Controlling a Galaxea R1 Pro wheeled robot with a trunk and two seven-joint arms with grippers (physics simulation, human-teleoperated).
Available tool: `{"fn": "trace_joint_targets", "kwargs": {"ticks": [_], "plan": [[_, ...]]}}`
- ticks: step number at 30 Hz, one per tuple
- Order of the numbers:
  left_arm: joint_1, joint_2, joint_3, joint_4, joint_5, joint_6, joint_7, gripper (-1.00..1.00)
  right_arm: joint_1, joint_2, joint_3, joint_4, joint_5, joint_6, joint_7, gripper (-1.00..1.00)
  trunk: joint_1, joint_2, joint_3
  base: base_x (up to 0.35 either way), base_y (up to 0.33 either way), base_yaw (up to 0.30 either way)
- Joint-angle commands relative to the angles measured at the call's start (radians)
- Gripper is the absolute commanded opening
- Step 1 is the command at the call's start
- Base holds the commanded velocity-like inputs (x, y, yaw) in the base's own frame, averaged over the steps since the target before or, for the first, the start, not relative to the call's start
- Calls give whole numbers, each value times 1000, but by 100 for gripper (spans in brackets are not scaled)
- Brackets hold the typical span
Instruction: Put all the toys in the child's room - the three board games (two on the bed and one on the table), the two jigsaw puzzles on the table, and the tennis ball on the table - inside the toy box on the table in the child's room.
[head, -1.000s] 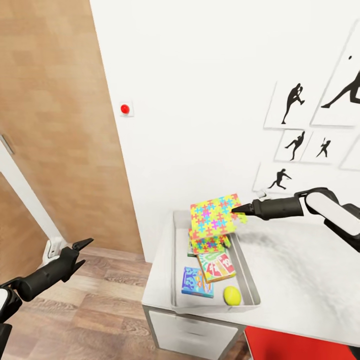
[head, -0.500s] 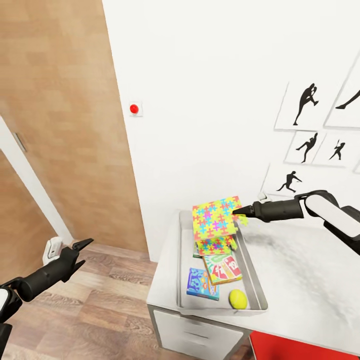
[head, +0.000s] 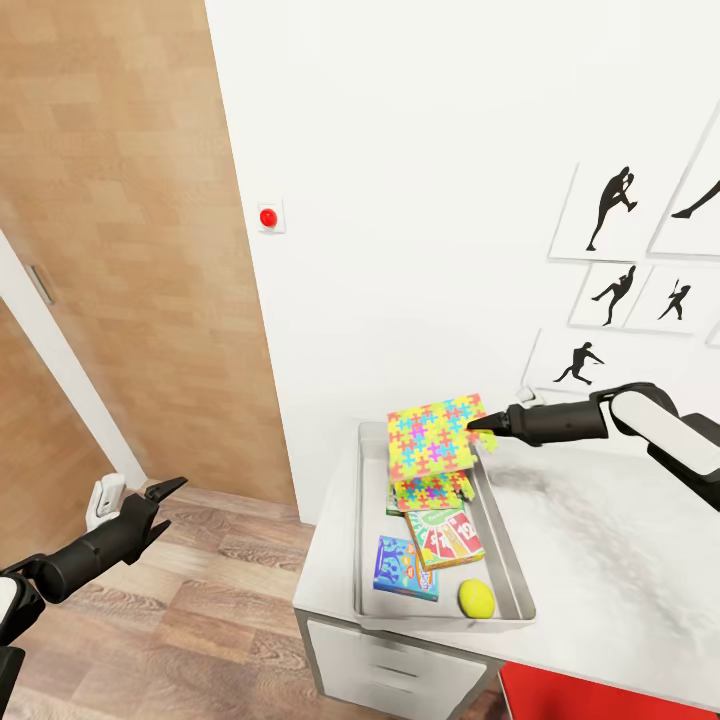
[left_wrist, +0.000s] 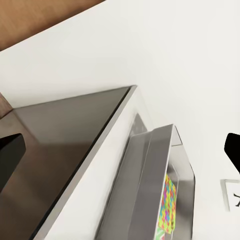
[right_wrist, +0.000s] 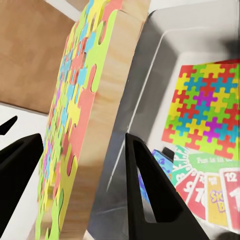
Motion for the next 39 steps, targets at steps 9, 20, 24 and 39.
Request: {"fn": "trace_joint_targets", "kwargs": {"ticks": [9, 20, 24, 39], "plan": [[-1, 0, -2, 3, 9, 3, 10, 100, -2, 7, 3, 18, 8, -1, 11, -100, 1, -2, -2, 0, 0, 1], [-1, -3, -5, 8, 8, 3, 10, 100, -3, 82, 3, 105, 74, 0, 14, -100, 1, -2, -2, 0, 0, 0], [-1, -4, -5, 8, 8, 3, 10, 100, -3, 103, 2, 126, 97, 1, 15, -100, 1, -2, -2, 0, 0, 0], [-2, -5, -5, 8, 7, -9, 10, 100, -4, 127, 0, 145, 121, 1, 16, -100, 1, -2, -2, 0, 0, 0]]}}
